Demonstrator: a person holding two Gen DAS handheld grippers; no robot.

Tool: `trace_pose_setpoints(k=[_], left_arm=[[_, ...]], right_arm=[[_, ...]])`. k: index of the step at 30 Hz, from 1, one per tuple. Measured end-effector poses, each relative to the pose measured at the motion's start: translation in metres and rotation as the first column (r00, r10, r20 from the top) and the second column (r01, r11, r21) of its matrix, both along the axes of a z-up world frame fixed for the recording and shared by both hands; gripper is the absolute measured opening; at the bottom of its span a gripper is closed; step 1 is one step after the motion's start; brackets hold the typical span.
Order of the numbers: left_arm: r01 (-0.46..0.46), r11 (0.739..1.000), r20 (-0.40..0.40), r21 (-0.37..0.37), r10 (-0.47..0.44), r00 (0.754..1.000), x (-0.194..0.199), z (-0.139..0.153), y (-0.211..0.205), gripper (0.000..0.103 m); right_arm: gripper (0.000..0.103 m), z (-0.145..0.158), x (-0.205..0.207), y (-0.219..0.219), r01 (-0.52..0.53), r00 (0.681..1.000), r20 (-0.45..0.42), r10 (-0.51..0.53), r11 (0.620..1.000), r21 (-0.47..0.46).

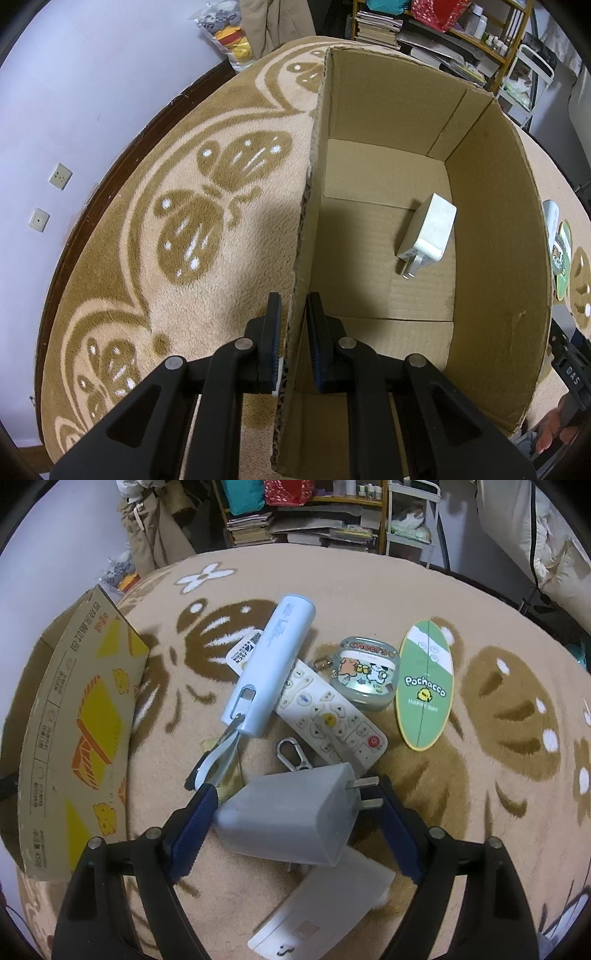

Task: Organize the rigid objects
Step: 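Carry the large white charger into the box and open the right gripper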

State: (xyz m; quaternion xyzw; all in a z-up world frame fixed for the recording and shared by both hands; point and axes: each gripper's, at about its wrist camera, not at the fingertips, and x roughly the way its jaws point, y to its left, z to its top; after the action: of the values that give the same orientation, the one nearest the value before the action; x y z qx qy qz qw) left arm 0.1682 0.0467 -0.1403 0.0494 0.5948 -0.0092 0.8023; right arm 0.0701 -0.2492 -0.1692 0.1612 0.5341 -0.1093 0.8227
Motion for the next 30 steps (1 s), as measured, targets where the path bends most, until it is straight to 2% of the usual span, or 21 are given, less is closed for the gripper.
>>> trace_pose_setpoints(k=[10, 20, 30], left_arm=[[0.002, 1.0, -0.007, 0.013, -0.002, 1.0, 0.0, -0.002, -0.002, 0.014], [-0.002, 1.0, -0.014, 0.005, 0.002, 1.0, 0.001, -0.003, 0.0, 0.014], [0.001, 1.0, -0.015, 0.005, -0.001, 1.0, 0.002, -0.004, 0.0, 0.013]], right_arm=[[0.09, 0.035, 0.005, 0.019, -0.054, 0.993, 0.103, 0.05, 0.998, 0.032], [0.09, 0.089, 0.043, 0.062, -0.174, 0.954, 0.255, 0.155, 0.983, 0.054], [0.09, 0.102, 0.07, 0.107, -0.255, 0.916, 0.345, 0.207, 0.962, 0.1]])
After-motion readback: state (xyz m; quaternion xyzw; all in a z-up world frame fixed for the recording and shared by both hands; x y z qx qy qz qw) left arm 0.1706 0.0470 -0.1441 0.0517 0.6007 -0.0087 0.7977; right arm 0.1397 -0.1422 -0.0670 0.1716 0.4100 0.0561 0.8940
